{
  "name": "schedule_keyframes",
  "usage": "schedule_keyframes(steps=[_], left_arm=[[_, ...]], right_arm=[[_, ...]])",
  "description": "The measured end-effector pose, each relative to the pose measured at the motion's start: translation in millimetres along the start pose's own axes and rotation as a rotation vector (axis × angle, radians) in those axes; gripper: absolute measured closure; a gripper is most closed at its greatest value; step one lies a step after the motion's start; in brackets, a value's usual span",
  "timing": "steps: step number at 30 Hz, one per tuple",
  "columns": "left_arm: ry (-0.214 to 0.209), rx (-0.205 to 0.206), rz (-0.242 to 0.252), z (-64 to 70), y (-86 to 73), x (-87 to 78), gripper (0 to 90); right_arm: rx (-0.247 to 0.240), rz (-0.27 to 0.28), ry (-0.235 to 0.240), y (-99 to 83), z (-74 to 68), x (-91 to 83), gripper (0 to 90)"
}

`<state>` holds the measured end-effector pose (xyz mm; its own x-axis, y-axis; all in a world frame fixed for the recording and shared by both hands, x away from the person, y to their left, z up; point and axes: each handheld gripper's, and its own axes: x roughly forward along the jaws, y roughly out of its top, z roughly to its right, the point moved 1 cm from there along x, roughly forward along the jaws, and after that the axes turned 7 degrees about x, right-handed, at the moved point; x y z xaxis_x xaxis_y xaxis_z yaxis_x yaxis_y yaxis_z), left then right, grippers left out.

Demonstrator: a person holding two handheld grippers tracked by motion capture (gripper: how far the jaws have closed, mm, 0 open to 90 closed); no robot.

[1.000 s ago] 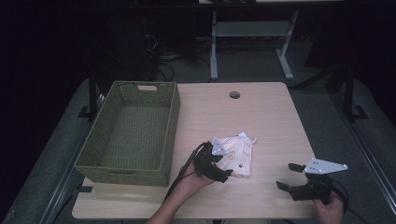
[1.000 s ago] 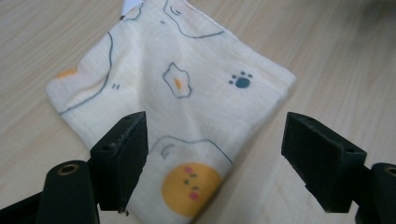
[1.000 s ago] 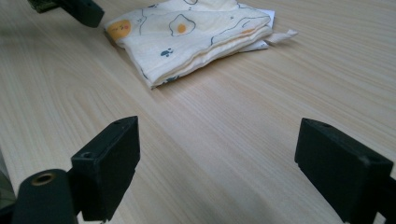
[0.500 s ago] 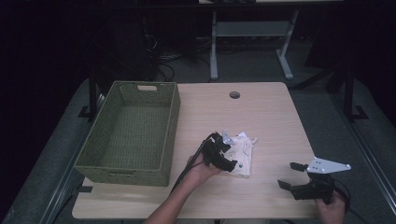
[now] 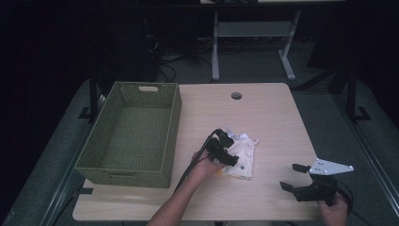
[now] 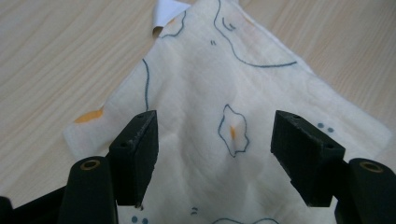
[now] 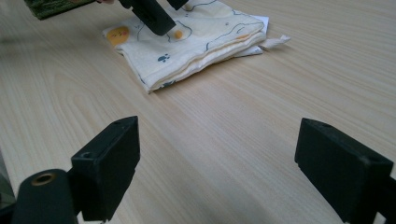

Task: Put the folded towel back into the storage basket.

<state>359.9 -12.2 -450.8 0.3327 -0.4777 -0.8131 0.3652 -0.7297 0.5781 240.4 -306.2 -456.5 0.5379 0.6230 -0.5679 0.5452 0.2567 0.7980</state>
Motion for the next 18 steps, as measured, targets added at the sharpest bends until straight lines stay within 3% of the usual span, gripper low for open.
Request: schedule_keyframes(steps=[13, 18], left_arm=[[-0.005, 0.009, -0.032, 0.1, 3.3, 14.0, 40.9], [0.009, 0.001, -0.015, 0.7, 1.3, 15.2, 47.5]], right_arm=[[-0.002, 0.003, 0.001, 0.3, 0.7, -0.7, 13.5], [-0.001, 0.007, 0.0, 0.2, 0.0, -1.5, 13.5]])
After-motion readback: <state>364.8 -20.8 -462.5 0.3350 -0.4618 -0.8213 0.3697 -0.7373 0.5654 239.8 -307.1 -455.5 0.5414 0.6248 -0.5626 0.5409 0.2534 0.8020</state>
